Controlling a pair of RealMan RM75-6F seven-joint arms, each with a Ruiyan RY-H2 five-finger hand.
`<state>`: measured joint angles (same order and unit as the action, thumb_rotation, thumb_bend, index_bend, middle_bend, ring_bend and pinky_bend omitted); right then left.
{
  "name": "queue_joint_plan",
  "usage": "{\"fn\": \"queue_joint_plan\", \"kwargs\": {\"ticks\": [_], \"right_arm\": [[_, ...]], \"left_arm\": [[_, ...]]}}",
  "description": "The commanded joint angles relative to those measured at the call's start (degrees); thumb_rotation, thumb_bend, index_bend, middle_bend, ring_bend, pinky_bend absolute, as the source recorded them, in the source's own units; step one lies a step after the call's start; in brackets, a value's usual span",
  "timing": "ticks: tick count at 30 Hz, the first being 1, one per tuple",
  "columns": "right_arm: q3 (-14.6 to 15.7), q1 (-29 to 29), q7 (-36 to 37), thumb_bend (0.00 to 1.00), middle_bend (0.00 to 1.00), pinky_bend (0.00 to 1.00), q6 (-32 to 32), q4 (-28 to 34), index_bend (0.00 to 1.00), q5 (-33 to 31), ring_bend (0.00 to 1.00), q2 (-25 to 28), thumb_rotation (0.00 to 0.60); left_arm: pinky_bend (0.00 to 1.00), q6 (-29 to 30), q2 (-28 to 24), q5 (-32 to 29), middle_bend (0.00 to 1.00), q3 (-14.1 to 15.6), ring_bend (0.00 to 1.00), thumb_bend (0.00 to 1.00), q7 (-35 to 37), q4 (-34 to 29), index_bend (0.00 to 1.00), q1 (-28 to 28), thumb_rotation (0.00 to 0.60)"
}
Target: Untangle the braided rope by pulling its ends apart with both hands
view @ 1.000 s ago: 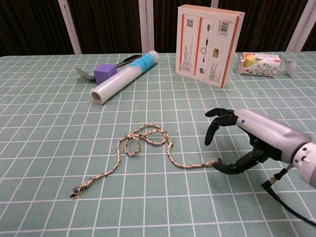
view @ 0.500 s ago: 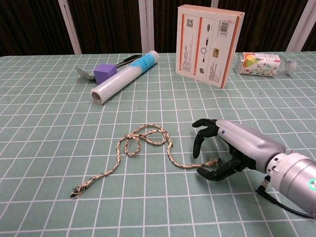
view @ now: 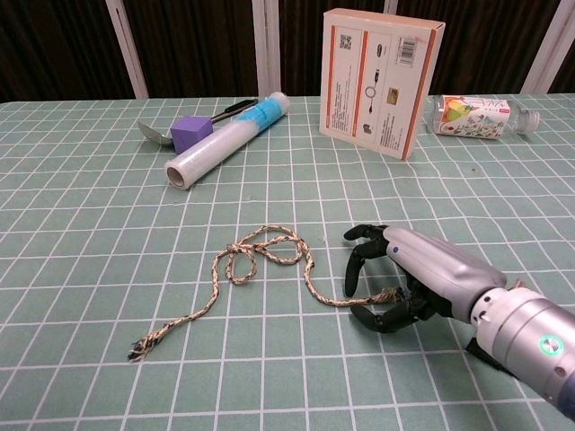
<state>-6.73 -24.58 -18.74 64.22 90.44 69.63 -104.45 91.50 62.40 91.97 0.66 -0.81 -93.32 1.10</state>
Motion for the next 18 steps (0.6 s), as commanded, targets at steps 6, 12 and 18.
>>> {"fn": "queue_joint_plan", "kwargs": {"ticks": [6,12,18], "right_arm": [[0.15,-0.08,-0.28,0.44,0.13,0.00,0.07,0.00,0.53,-0.36,0.00,-0.14,0.600],[0.41,0.00,-0.42,0.45,0.14,0.00,0.27,0.02,0.57,-0.56,0.00,-0.19,0.600],[0.76,0.15,-0.76,0.46,0.15,0.00,0.48,0.36,0.60,-0.88,0.00,-0.16,0.600]], "left_arm": [[0.00,-0.03,-0.04,-0.12,0.00,0.00,0.00,0.02,0.11,-0.09,0.01,-0.01,0.600],[0.00,0.05,-0.04,-0.05,0.00,0.03,0.00,0.02,0.07,-0.10,0.01,0.00,0.600],[0.00,0.24,-0.13,0.03,0.00,0.08,0.00,0.02,0.19,-0.05,0.01,0.08,0.600]]}}
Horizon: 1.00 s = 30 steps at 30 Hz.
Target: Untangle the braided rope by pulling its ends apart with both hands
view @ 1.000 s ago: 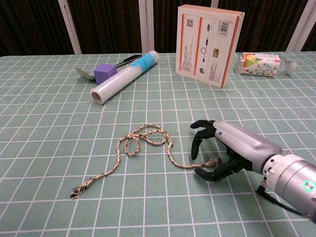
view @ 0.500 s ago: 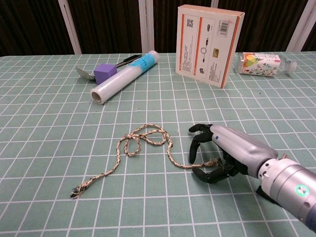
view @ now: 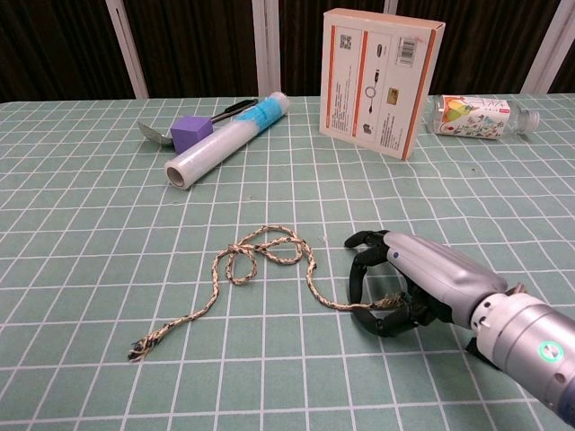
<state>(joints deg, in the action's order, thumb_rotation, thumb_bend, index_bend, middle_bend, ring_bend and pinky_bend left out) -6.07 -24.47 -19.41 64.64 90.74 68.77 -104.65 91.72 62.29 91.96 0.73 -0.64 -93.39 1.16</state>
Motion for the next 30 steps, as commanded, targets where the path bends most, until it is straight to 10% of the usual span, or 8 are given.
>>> {"fn": "queue_joint_plan", "kwargs": {"ticks": [1,17,30], "right_arm": [[0.22,0.10,-0.13,0.47,0.15,0.00,0.09,0.19,0.60,-0.05,0.00,0.10,0.600],[-1.25,0.12,-0.67,0.48,0.15,0.00,1.52,5.70,0.61,-0.01,0.00,4.26,0.600],[-1.61,0.26,-1.80,0.47,0.15,0.00,2.53,9.28,0.61,-1.16,0.00,6.74,0.600]], "left_arm": [[0.00,0.10,-0.02,0.09,0.00,0.03,0.00,0.02,0.03,0.03,0.01,0.03,0.600],[0.00,-3.76,-1.23,1.26,0.00,-1.20,0.00,0.12,-3.66,-4.90,0.12,-3.63,0.600],[0.00,-23.27,-0.61,6.19,0.02,-4.18,0.00,0.21,-15.45,-9.87,0.31,-19.33,0.600]]}}
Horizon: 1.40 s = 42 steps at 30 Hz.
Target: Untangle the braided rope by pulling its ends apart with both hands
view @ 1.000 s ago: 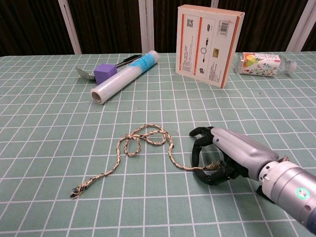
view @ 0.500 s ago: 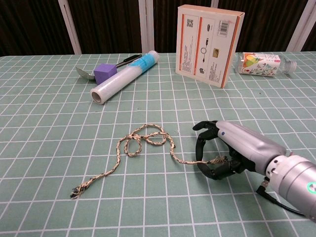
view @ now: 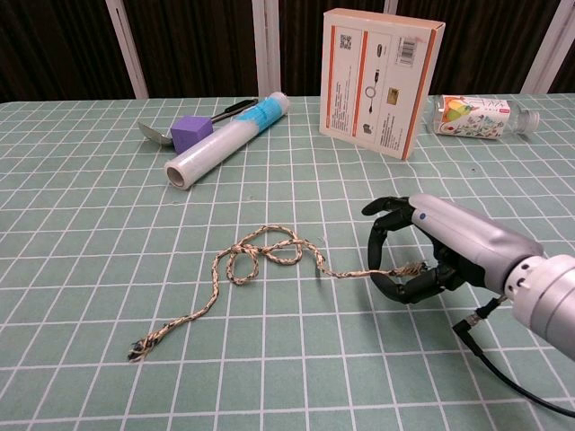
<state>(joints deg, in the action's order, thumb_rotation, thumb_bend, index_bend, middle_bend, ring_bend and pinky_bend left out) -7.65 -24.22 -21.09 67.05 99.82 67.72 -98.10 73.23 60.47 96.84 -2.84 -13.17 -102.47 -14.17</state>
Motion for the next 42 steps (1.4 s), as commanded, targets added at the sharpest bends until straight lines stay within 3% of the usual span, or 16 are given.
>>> {"fn": "queue_joint_plan", "kwargs": {"ticks": [1,8,23,42], "right_arm": [[-0.07,0.00,-0.20,0.47,0.15,0.00,0.23,0.36,0.61,-0.17,0.00,0.37,0.600],[-0.41,0.11,-0.25,0.48,0.15,0.00,0.75,1.03,0.61,-0.75,0.00,1.57,0.600],[-0.68,0.22,1.04,0.48,0.15,0.00,1.04,0.87,0.61,-1.68,0.00,3.11,0.600],[-1.08,0.29,2.92,0.48,0.15,0.00,1.30,0.02,0.61,-2.12,0.00,4.39,0.600]], "left_arm": [[0.00,-6.05,1.87,1.73,0.03,-0.56,0.00,0.21,-3.54,-0.53,0.32,-5.01,0.600],[0.00,-11.52,5.66,8.70,0.07,0.75,0.00,0.23,-4.58,4.99,0.37,-11.49,0.600],[0.00,-14.07,15.95,17.72,0.11,4.67,0.00,0.28,-2.83,15.62,0.46,-19.40,0.600],[0.00,-15.04,23.33,16.27,0.11,5.74,0.00,0.31,-3.33,20.92,0.46,-22.99,0.600]]}}
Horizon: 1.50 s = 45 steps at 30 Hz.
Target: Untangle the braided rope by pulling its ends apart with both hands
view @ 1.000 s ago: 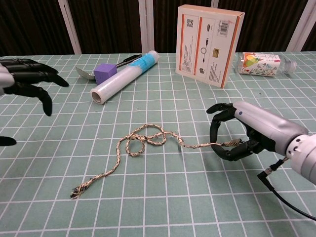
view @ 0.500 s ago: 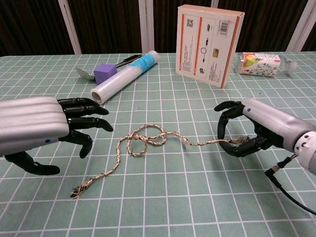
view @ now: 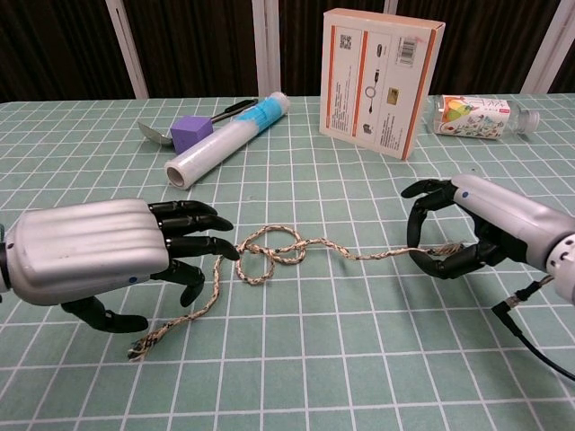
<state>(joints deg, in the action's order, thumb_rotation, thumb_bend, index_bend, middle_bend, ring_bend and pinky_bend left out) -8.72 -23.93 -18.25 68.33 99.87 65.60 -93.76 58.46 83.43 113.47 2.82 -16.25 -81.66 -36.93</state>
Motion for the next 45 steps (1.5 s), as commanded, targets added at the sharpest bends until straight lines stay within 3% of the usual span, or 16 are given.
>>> {"fn": "queue_joint_plan", "kwargs": {"ticks": [1,45], "right_arm": [[-0.05,0.00,0.17,0.48,0.15,0.00,0.05,-0.06,0.61,-0.02,0.00,0.08,0.600],[-0.17,-0.16,-0.17,0.48,0.15,0.00,0.96,0.35,0.61,-1.34,0.00,0.54,0.600]], "left_arm": [[0.00,-0.55,0.62,-0.67,0.11,0.18,0.00,0.31,-0.36,0.11,0.46,-0.36,0.600],[0.00,-2.95,3.16,-6.87,0.14,2.62,0.00,0.46,-3.74,-1.36,0.49,-2.82,0.600]]}}
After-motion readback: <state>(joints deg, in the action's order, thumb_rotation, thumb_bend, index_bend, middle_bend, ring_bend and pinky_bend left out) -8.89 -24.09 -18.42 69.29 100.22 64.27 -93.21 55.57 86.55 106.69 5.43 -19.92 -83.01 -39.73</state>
